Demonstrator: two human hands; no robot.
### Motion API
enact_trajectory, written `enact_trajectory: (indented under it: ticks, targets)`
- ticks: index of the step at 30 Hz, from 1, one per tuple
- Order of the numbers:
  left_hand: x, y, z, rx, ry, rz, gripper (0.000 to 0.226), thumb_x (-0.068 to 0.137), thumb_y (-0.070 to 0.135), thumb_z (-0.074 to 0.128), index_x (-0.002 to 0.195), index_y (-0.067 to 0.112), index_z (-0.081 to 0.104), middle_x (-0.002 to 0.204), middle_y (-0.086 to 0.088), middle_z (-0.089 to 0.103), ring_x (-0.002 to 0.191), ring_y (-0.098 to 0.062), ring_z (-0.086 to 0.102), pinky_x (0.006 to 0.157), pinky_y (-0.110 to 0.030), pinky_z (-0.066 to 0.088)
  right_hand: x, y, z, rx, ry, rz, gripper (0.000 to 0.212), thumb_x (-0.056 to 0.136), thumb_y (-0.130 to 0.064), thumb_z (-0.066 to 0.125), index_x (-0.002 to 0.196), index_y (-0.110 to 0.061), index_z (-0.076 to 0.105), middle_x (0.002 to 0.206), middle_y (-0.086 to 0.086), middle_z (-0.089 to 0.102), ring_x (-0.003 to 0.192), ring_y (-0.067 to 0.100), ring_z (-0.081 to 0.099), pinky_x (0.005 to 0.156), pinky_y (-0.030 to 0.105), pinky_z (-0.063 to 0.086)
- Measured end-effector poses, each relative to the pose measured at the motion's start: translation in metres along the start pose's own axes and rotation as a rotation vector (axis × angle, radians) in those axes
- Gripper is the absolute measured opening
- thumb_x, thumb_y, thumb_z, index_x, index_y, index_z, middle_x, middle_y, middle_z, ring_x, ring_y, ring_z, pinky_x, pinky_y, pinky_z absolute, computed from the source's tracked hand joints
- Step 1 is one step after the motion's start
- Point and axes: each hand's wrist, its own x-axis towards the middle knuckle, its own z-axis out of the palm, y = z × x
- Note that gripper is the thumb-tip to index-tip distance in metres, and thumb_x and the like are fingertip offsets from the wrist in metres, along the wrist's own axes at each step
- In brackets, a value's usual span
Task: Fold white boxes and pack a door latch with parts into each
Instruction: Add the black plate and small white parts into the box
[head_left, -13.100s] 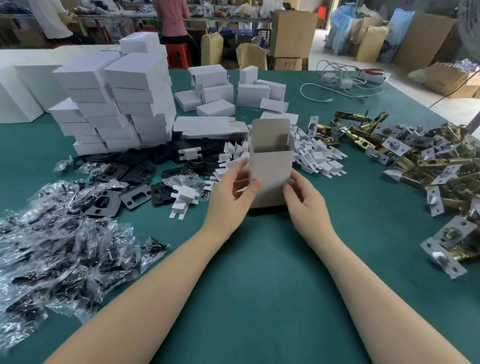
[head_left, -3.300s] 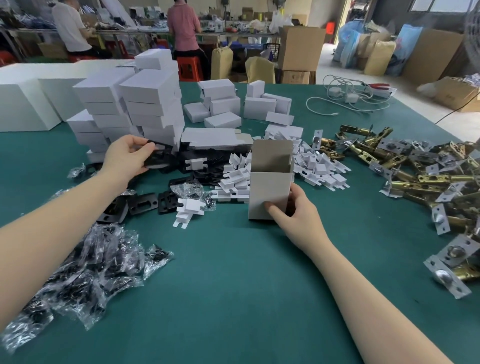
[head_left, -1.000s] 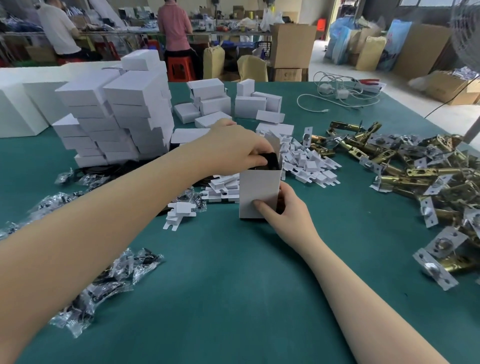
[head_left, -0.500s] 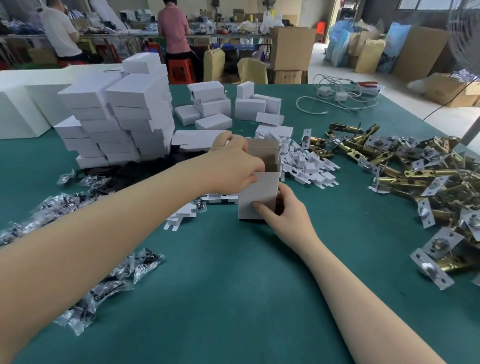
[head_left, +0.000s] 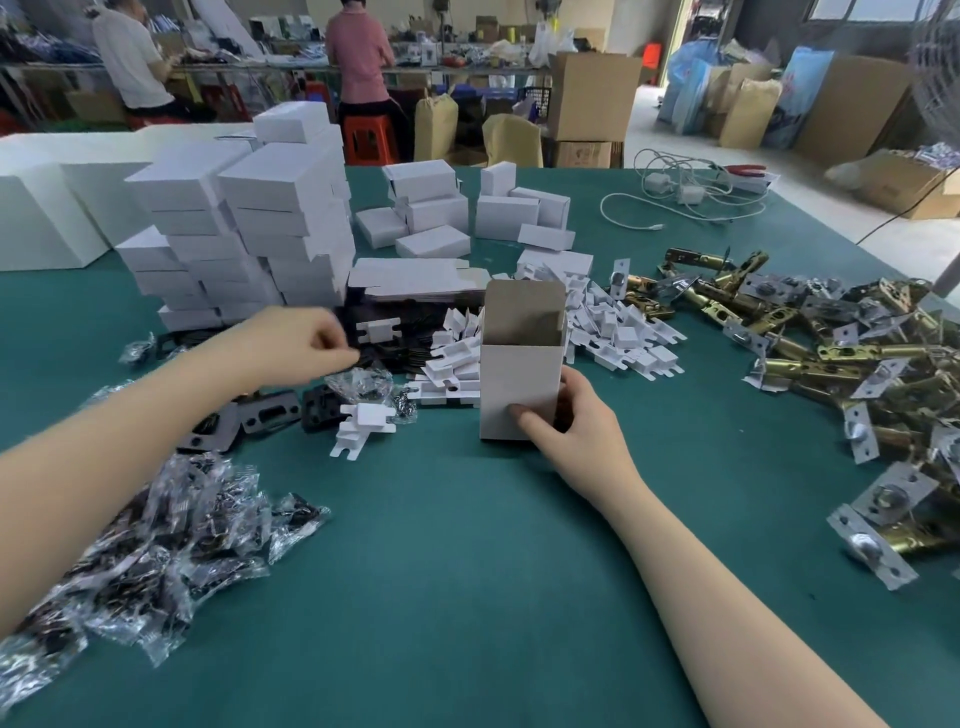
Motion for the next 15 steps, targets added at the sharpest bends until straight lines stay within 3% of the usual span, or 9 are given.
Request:
enact_trajectory:
  ticks: [2, 4, 6, 9, 12, 15]
  targets:
    - [-0.012, -0.016, 0.001, 0.083, -0.176, -0.044, 0.031, 0.084, 0.066, 0.055, 0.092, 0.036, 0.059, 0.090, 0.014, 0.066, 0.066, 0.002, 0.060, 0.068, -0.025, 0.044, 0.000, -0.001, 0.001, 0.008, 0.006, 0.005, 0.045, 0.082, -0.040, 0.071, 0.117, -0.048, 0.044, 0.100, -0.023, 0.065, 0.085, -0.010, 0.059, 0.069, 0.010, 0.043]
    - [-0.021, -0.027, 0.005, 0.163, -0.206, -0.086, 0.036, 0.082, 0.066, 0.060, 0.100, 0.035, 0.058, 0.092, 0.016, 0.061, 0.065, 0.001, 0.058, 0.070, -0.025, 0.045, 0.000, -0.001, 0.001, 0.005, 0.008, 0.001, 0.045, 0.082, -0.040, 0.072, 0.116, -0.049, 0.045, 0.099, -0.025, 0.065, 0.085, -0.010, 0.059, 0.070, 0.011, 0.043]
    - [-0.026, -0.038, 0.010, 0.332, -0.203, -0.128, 0.044, 0.084, 0.061, 0.063, 0.112, 0.028, 0.055, 0.097, 0.010, 0.056, 0.082, -0.009, 0.055, 0.079, -0.028, 0.047, -0.001, 0.000, 0.000, 0.004, 0.008, -0.006, 0.044, 0.082, -0.040, 0.072, 0.114, -0.051, 0.044, 0.100, -0.023, 0.066, 0.085, -0.008, 0.060, 0.071, 0.014, 0.045]
    - [-0.038, -0.054, 0.015, 0.481, -0.098, -0.275, 0.044, 0.087, 0.057, 0.062, 0.109, 0.020, 0.052, 0.100, 0.000, 0.049, 0.093, -0.021, 0.055, 0.083, -0.036, 0.052, -0.002, 0.001, 0.000, -0.002, 0.008, -0.012, 0.043, 0.082, -0.038, 0.072, 0.111, -0.053, 0.045, 0.100, -0.021, 0.067, 0.085, -0.006, 0.061, 0.074, 0.017, 0.047]
    - [-0.048, -0.072, 0.015, 0.412, -0.057, -0.453, 0.050, 0.087, 0.056, 0.063, 0.118, 0.019, 0.048, 0.114, -0.008, 0.055, 0.102, -0.031, 0.058, 0.082, -0.042, 0.052, -0.001, 0.001, -0.001, -0.007, 0.006, -0.012, 0.039, 0.082, -0.038, 0.073, 0.104, -0.057, 0.046, 0.097, -0.023, 0.066, 0.084, -0.008, 0.061, 0.072, 0.014, 0.046]
    - [-0.049, -0.084, 0.016, 0.352, -0.061, -0.439, 0.061, 0.084, 0.056, 0.067, 0.128, 0.019, 0.046, 0.123, -0.008, 0.060, 0.109, -0.031, 0.059, 0.088, -0.044, 0.052, -0.001, 0.001, -0.001, -0.006, 0.008, -0.011, 0.041, 0.082, -0.038, 0.073, 0.110, -0.053, 0.046, 0.100, -0.024, 0.065, 0.086, -0.010, 0.060, 0.070, 0.012, 0.044]
